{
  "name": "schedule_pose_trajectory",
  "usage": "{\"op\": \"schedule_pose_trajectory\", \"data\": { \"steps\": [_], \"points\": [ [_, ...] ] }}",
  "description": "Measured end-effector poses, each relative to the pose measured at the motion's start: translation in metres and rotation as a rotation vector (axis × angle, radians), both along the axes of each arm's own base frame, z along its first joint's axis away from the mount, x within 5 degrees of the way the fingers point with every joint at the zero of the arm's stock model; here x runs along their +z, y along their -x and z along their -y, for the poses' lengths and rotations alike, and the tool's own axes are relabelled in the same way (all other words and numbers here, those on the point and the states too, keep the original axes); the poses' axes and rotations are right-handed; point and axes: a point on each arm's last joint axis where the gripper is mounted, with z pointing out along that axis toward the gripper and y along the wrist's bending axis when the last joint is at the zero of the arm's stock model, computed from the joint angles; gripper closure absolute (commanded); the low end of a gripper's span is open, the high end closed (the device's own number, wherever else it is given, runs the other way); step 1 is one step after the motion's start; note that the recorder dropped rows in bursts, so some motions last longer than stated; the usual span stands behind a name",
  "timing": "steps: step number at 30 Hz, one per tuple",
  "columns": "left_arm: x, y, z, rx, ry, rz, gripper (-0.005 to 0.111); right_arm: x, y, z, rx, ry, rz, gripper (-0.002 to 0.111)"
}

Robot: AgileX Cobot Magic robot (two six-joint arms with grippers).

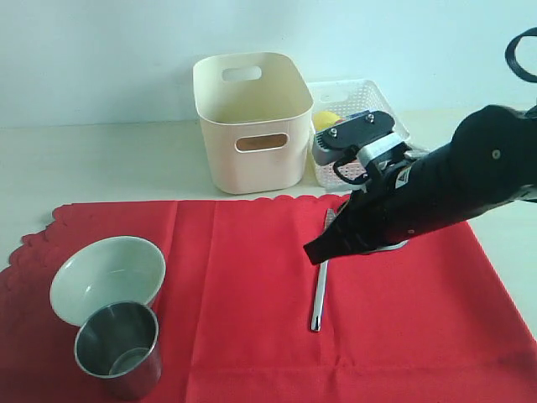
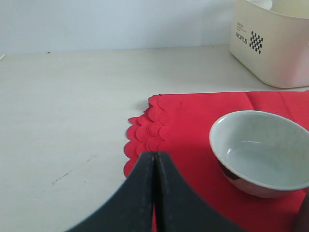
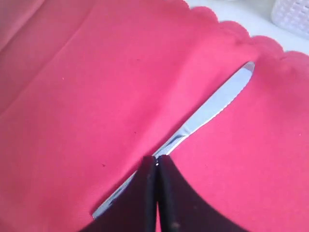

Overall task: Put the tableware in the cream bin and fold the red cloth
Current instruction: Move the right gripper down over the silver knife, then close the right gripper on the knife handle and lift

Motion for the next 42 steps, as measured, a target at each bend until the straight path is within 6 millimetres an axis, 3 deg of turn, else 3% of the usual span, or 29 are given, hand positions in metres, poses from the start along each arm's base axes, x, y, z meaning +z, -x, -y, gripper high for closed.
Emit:
{"op": "schedule_pose_trajectory", "data": {
  "steps": [5,9,17,27,42],
  "points": [
    [0.0,0.0,0.0,0.0,0.0,0.0,0.107,-0.028,-0.008,-0.003,-0.008,0.035,-0.039,0.108],
    [0.0,0.0,0.0,0.0,0.0,0.0,0.107,-0.037,-0.014,-0.008,0.0,0.054,-0.089,0.106],
    [0.0,0.0,0.0,0.0,0.0,0.0,0.107,-0.029,-0.034,-0.025,-0.003,0.048,-0.202,0.071],
    [0.0,0.0,0.0,0.0,0.0,0.0,0.107,-0.048,-0.049,-0.025,-0.193,0.171,-0.403,0.071],
    [0.0,0.0,0.0,0.0,0.0,0.0,0.107,-0.066,-0.062,-0.036,-0.283,0.14,-0.469,0.071]
  ]
}}
